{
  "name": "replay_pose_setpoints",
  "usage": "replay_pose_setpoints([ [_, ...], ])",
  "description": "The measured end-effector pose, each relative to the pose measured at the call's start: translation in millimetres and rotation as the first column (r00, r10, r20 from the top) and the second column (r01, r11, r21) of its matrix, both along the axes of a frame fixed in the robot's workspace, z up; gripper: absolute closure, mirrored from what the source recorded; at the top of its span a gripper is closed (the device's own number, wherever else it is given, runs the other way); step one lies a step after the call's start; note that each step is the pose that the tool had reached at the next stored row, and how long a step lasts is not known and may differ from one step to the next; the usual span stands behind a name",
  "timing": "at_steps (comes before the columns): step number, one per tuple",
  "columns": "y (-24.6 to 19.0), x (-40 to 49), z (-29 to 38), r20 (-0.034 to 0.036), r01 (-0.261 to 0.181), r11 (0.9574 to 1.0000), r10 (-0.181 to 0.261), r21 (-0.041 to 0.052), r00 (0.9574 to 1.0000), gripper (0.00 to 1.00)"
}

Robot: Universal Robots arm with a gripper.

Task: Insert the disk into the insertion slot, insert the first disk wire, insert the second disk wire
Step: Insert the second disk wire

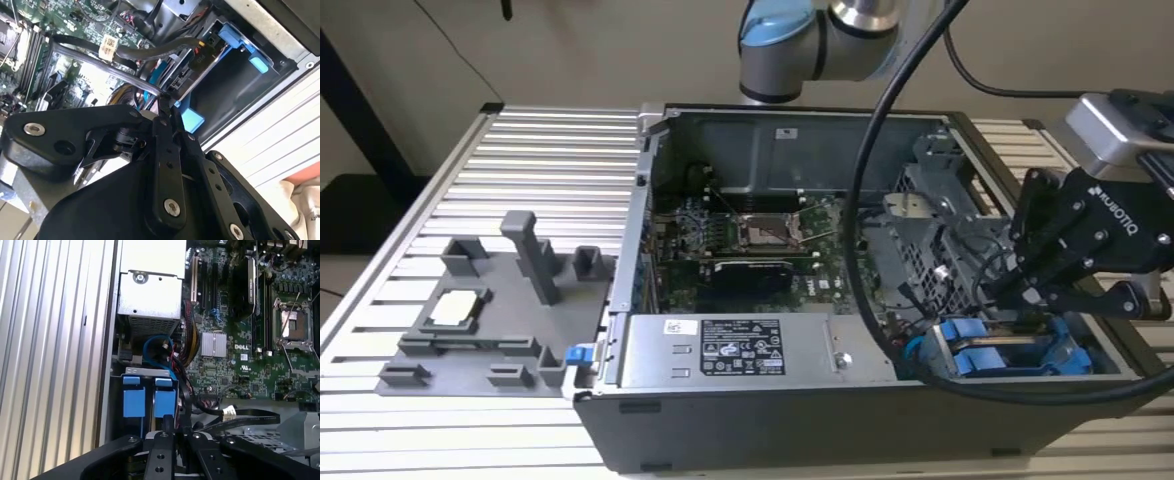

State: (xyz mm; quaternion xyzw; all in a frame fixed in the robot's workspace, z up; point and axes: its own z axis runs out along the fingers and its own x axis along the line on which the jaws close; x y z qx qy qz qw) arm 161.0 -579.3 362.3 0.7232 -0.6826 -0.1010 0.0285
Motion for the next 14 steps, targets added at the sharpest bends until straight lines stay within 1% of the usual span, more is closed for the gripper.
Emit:
replay_pose_setpoints([
  [4,-3.4,2.1,-5.7,0.0,0.006,1.0,-0.006,0.001,1.0,0.84],
  [7,-4.0,6.0,-9.7,0.0,0.01,0.9999,-0.01,0.0083,1.0,0.84],
  [10,-4.0,11.2,-10.9,-0.0002,0.01,0.9999,-0.01,0.012,1.0,0.84],
  [14,-3.9,11.4,-10.9,-0.0001,0.01,0.9999,-0.01,0.0122,1.0,0.84],
])
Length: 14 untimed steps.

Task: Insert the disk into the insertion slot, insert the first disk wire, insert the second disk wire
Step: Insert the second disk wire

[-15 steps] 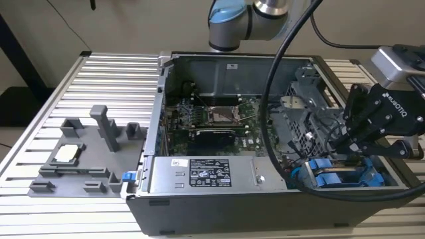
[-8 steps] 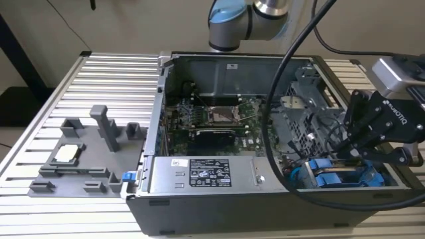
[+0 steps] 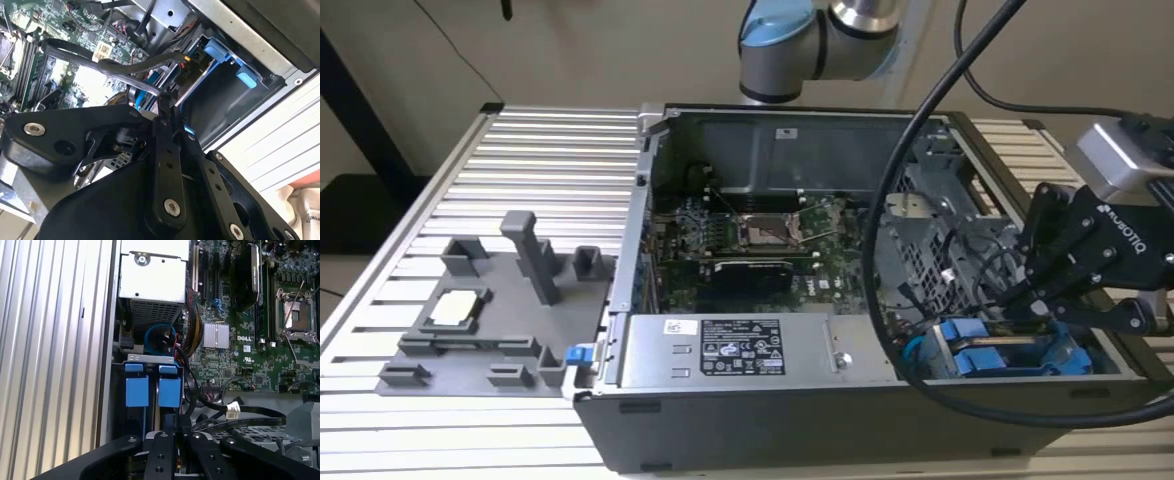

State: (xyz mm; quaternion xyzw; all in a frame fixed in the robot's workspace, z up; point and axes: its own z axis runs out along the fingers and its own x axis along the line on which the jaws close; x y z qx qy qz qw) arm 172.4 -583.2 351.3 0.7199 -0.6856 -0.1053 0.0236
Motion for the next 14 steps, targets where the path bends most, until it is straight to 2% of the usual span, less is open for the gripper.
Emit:
replay_pose_setpoints([
  [14,0.0,0.1,-2.4,0.0012,0.029,0.9996,-0.029,0.0001,0.9996,0.84],
])
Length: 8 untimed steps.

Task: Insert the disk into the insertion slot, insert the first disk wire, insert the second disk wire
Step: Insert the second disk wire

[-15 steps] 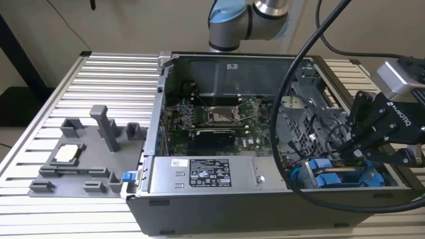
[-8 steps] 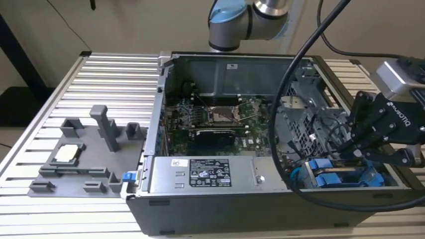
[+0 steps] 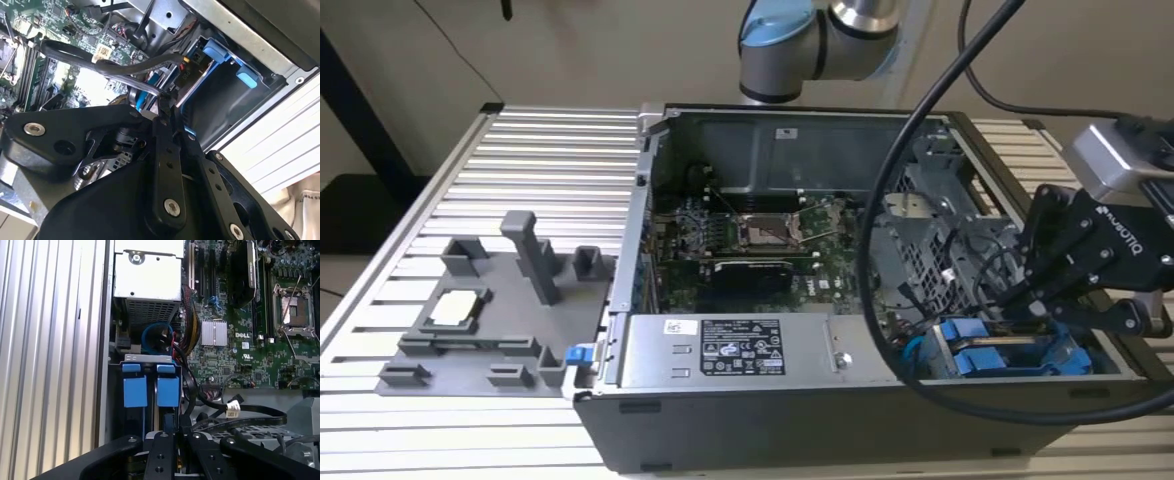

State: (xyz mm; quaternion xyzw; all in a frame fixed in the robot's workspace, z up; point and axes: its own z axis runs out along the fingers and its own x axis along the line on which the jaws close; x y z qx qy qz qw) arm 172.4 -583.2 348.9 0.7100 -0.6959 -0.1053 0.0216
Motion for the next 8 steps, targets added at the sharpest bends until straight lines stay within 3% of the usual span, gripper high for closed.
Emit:
replay_pose_setpoints([
  [8,0.1,0.0,-4.0,0.0052,0.001,1.0,-0.001,-0.0002,1.0,0.84],
])
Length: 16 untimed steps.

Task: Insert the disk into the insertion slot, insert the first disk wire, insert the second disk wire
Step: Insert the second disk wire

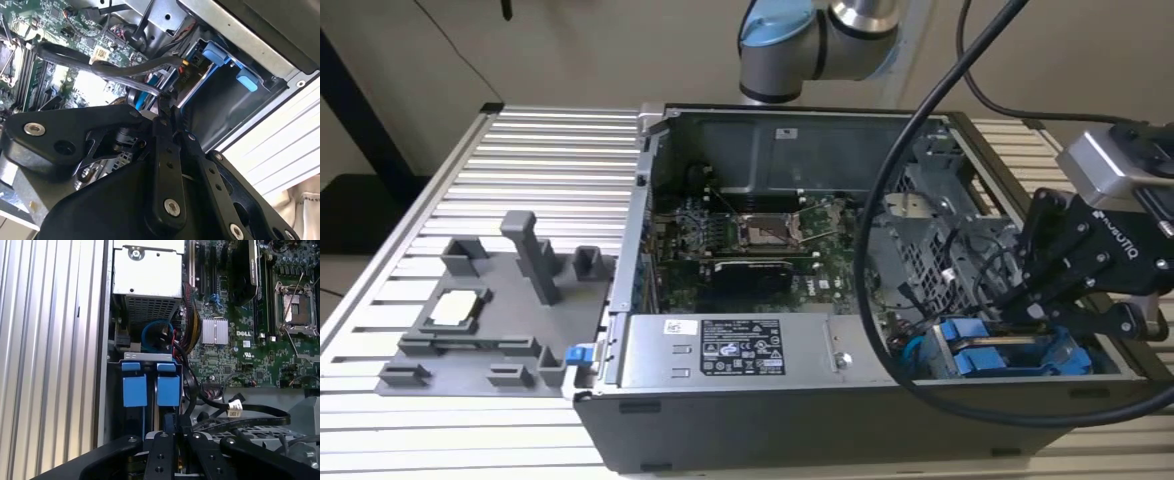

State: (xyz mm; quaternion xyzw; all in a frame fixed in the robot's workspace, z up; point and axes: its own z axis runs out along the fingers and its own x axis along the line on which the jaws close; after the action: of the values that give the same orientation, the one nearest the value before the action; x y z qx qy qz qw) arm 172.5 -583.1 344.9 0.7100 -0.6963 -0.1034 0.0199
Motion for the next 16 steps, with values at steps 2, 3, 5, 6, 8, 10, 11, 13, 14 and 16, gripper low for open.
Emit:
replay_pose_setpoints([
  [2,0.0,0.0,-1.0,0.0003,0.001,1.0,-0.001,0.0001,1.0,0.84],
  [3,0.0,0.0,-1.4,0.0004,0.002,1.0,-0.002,0.0001,1.0,0.84],
  [5,0.0,0.0,-2.3,0.0006,0.002,1.0,-0.002,0.0,1.0,0.84],
  [6,0.0,0.0,-2.7,0.0007,0.002,1.0,-0.002,0.0001,1.0,0.84],
  [8,0.0,0.0,-3.4,0.0008,0.003,1.0,-0.003,0.0,1.0,0.84],
  [10,0.0,0.0,-4.1,0.0008,0.003,1.0,-0.003,0.0001,1.0,0.84],
  [11,0.0,0.0,-4.4,0.0009,0.003,1.0,-0.003,0.0001,1.0,0.84],
  [13,0.0,0.2,-4.9,0.0008,0.003,1.0,-0.003,0.0008,1.0,0.84],
  [14,0.0,0.3,-5.1,0.0008,0.003,1.0,-0.003,0.0011,1.0,0.84],
  [16,0.0,0.8,-5.5,0.0007,0.003,1.0,-0.003,0.0021,1.0,0.84],
])
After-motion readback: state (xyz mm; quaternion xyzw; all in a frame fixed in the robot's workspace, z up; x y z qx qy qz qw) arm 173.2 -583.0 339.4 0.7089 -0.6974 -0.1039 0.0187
